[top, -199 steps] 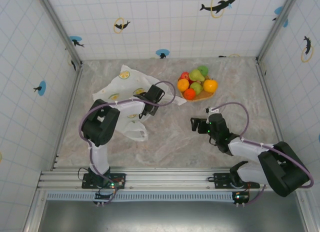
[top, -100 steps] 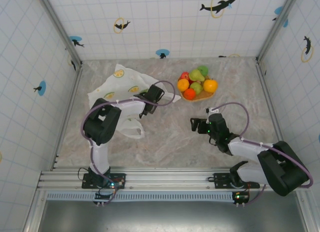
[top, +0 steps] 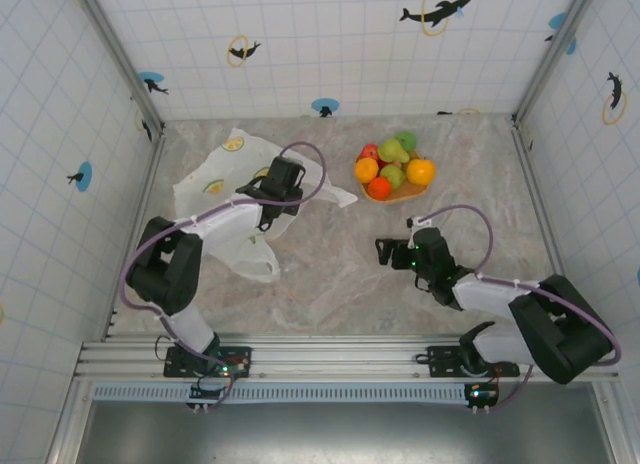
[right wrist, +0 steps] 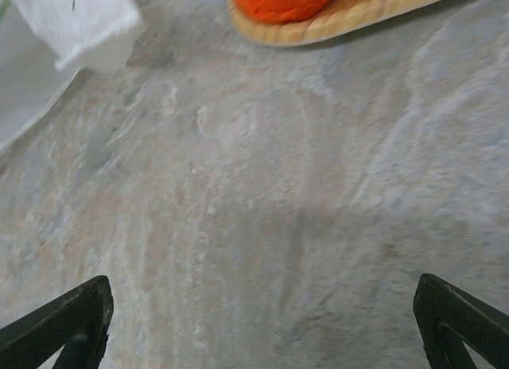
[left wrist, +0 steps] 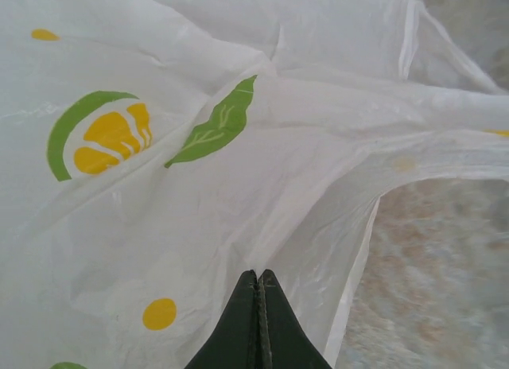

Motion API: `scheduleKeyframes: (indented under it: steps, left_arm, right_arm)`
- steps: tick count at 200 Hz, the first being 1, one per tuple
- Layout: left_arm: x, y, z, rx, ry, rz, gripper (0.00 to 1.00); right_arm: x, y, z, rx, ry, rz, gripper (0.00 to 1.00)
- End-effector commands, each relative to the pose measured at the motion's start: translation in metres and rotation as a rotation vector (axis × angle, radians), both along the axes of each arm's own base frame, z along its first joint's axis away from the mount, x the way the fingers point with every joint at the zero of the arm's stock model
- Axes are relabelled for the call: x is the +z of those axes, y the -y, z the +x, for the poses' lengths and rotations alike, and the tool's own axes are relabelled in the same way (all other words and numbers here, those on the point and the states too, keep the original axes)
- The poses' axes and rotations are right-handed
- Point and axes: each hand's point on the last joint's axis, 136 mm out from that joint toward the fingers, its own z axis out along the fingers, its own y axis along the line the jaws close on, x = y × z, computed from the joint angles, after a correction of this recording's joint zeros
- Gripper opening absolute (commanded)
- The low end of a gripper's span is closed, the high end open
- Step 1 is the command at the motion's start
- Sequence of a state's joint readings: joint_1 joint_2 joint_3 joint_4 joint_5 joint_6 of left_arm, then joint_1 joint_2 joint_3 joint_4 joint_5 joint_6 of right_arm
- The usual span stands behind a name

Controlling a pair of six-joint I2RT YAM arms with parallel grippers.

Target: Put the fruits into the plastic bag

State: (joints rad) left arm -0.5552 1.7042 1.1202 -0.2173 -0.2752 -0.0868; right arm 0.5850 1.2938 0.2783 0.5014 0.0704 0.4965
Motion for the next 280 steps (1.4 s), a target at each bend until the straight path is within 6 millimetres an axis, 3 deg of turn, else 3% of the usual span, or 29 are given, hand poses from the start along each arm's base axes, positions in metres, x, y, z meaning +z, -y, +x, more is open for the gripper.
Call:
scheduleKeyframes:
  steps: [1,38,70,101,116,125,146,184,199,203,214,229,238,261,280]
  left_arm:
    - [0.016,0.007,-0.016,-0.002,-0.044,-0.125,0.0]
    - [0.035,0.012,-0.03,-0.018,-0.064,-0.222,0.0]
    - [0.041,0.014,-0.039,-0.038,-0.065,-0.255,0.0]
    - [0.042,0.012,-0.043,-0.049,-0.06,-0.254,0.0]
    - [0.042,0.012,-0.044,-0.056,-0.059,-0.255,0.0]
    - [0.042,0.012,-0.044,-0.057,-0.058,-0.254,0.0]
    - [0.044,0.009,-0.046,-0.058,-0.048,-0.248,0.0]
    - [0.043,-0.001,-0.051,-0.054,-0.022,-0.206,0.0]
    - [0.045,-0.006,-0.051,-0.049,0.005,-0.175,0.0]
    - [0.035,-0.01,-0.057,-0.048,-0.011,-0.154,0.0]
    - [0.033,-0.012,-0.061,-0.056,0.004,-0.129,0.0]
    - [0.034,-0.008,-0.067,-0.079,0.03,-0.101,0.32]
    - [0.035,-0.004,-0.07,-0.093,0.042,-0.082,0.44]
    - [0.031,-0.006,-0.075,-0.091,0.083,0.007,0.61]
    - [0.029,-0.012,-0.074,-0.062,0.119,0.046,0.69]
  right_arm:
    - [0.03,-0.033,0.011,0.072,0.09,0.071,0.98]
    - [0.054,-0.067,0.022,0.168,0.246,0.074,0.97]
    - [0.061,-0.078,0.049,0.168,0.338,0.001,0.97]
    - [0.071,-0.116,0.066,0.272,0.393,0.02,0.96]
    - [0.069,-0.123,0.078,0.257,0.403,-0.011,0.93]
    - [0.067,-0.125,0.086,0.242,0.407,-0.028,0.86]
    - [0.062,-0.129,0.094,0.245,0.389,-0.061,0.52]
    - [0.064,-0.131,0.083,0.254,0.313,-0.035,0.0]
    - [0.074,-0.134,0.078,0.247,0.27,0.015,0.0]
    - [0.078,-0.134,0.078,0.242,0.259,0.03,0.0]
    - [0.087,-0.138,0.074,0.241,0.221,0.082,0.0]
    - [0.098,-0.142,0.07,0.232,0.179,0.134,0.0]
    - [0.103,-0.145,0.068,0.229,0.156,0.163,0.0]
    - [0.12,-0.147,0.063,0.229,0.138,0.23,0.0]
    - [0.129,-0.148,0.061,0.228,0.126,0.26,0.0]
